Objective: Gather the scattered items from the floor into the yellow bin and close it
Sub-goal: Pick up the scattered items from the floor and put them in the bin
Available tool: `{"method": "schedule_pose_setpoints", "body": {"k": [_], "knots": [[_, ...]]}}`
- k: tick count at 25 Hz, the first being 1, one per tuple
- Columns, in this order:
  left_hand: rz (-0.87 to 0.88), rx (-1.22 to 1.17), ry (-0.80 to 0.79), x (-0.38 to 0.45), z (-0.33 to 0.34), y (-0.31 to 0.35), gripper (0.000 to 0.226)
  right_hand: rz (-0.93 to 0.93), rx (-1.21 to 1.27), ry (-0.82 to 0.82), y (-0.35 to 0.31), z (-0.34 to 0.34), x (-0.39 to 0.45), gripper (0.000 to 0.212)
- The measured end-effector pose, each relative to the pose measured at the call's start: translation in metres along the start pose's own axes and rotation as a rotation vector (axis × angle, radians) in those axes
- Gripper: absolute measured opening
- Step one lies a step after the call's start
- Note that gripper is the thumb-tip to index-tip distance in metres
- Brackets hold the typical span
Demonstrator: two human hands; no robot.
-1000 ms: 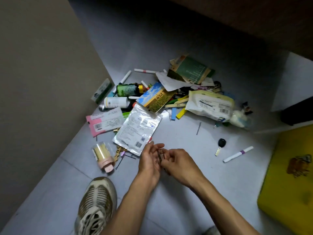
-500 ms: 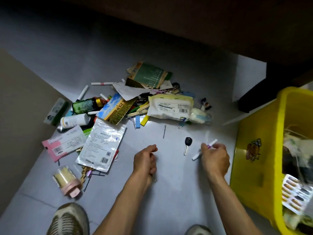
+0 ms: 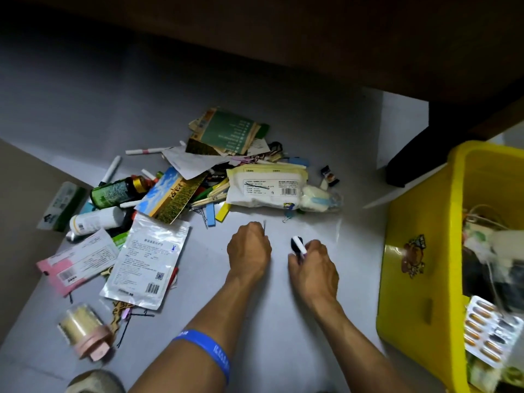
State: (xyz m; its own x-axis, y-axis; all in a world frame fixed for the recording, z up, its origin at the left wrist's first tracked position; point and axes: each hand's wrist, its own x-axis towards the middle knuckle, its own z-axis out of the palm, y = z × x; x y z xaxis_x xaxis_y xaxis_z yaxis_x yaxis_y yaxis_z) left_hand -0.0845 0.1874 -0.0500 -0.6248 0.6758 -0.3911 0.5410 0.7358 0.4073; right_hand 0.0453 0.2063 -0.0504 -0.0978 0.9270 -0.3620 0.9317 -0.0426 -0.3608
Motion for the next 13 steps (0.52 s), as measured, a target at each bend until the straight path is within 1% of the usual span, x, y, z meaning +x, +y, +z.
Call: {"method": "schedule_pose_setpoints", "body": {"k": [3, 5, 7, 8, 9, 11, 12, 13], "knots": [[0.03, 0.035, -0.053, -0.004, 0.002, -0.009, 0.012, -0.02, -0.103, -0.023, -0.003, 0.006, -0.004, 0.024], [0.009, 0.021, -0.108, -0.013, 0.004, -0.02, 0.019, -0.002, -0.121, -0.057, -0.004, 0.006, -0.01, 0.026], [-0.068, -0.067, -0.197, -0.022, 0.001, -0.027, 0.025, 0.021, -0.124, -0.122, -0.002, 0.003, -0.015, 0.023], [-0.124, -0.15, -0.247, -0.027, -0.002, -0.026, 0.026, 0.069, -0.051, -0.151, -0.001, -0.003, -0.017, 0.019], [-0.18, -0.265, -0.29, -0.033, -0.006, -0.023, 0.026, 0.14, 0.121, -0.184, -0.002, -0.011, -0.018, 0.017], [-0.289, -0.554, -0.357, -0.051, -0.024, -0.01, 0.02, 0.246, 0.632, -0.262, -0.006, -0.036, -0.029, 0.014], [-0.318, -0.711, -0.399, -0.062, -0.035, 0.001, 0.015, 0.241, 0.847, -0.26, -0.007, -0.053, -0.037, 0.012], [-0.298, -0.861, -0.46, -0.074, -0.048, 0.019, 0.011, 0.21, 1.032, -0.223, -0.005, -0.075, -0.047, 0.011]]}}
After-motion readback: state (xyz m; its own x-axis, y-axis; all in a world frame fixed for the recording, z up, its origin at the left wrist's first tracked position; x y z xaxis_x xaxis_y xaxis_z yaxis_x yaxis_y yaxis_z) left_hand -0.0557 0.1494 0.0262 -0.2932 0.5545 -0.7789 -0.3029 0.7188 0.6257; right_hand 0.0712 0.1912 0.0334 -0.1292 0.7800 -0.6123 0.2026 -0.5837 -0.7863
